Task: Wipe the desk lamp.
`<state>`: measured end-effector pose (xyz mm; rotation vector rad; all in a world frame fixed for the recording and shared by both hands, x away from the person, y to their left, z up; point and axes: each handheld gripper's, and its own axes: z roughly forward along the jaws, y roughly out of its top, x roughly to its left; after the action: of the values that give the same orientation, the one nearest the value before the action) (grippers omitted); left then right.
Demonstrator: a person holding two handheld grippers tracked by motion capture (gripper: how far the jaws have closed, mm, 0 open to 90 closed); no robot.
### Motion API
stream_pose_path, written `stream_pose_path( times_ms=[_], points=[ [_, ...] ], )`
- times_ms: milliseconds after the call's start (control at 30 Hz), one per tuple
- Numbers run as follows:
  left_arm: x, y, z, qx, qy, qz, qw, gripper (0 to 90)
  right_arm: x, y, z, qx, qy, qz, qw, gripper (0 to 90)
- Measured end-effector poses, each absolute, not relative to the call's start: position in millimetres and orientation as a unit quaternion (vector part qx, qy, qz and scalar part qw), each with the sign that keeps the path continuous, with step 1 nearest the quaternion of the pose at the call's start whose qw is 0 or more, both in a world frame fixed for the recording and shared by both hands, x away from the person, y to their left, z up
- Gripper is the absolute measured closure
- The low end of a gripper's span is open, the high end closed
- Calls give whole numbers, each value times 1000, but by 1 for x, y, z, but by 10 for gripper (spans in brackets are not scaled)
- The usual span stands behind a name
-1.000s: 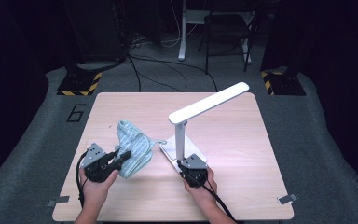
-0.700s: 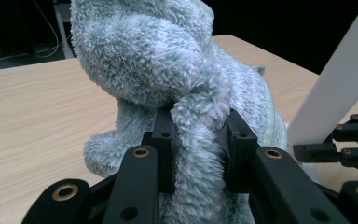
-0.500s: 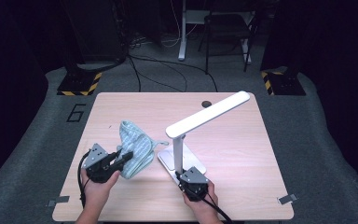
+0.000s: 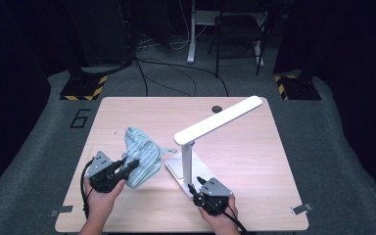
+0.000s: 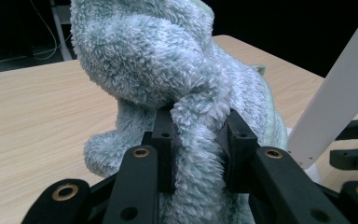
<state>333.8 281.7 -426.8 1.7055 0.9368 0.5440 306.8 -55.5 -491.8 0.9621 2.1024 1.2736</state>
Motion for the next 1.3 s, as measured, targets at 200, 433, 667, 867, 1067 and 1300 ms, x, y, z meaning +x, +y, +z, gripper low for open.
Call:
stream_pose_path(
  times_ms=[200, 433, 667, 867, 1067, 1300],
  points=[
    [332, 281, -426, 712, 393, 225, 536, 707, 315, -78, -491, 375, 755, 476, 248, 560],
    [330, 278, -426, 716, 386, 227, 535, 707, 345, -90, -493, 402, 752, 454, 258, 542],
    [327, 277, -424, 715, 386, 225, 537, 707, 366, -92, -509, 431, 751, 439, 240, 531],
    [322, 276, -420, 716, 381, 221, 542, 706, 373, -89, -520, 432, 763, 414, 244, 485],
    [316, 272, -413, 715, 366, 219, 554, 706, 381, -92, -525, 451, 756, 426, 207, 456],
    [308, 257, -399, 718, 339, 204, 572, 707, 383, -89, -526, 448, 761, 437, 171, 452]
  ],
)
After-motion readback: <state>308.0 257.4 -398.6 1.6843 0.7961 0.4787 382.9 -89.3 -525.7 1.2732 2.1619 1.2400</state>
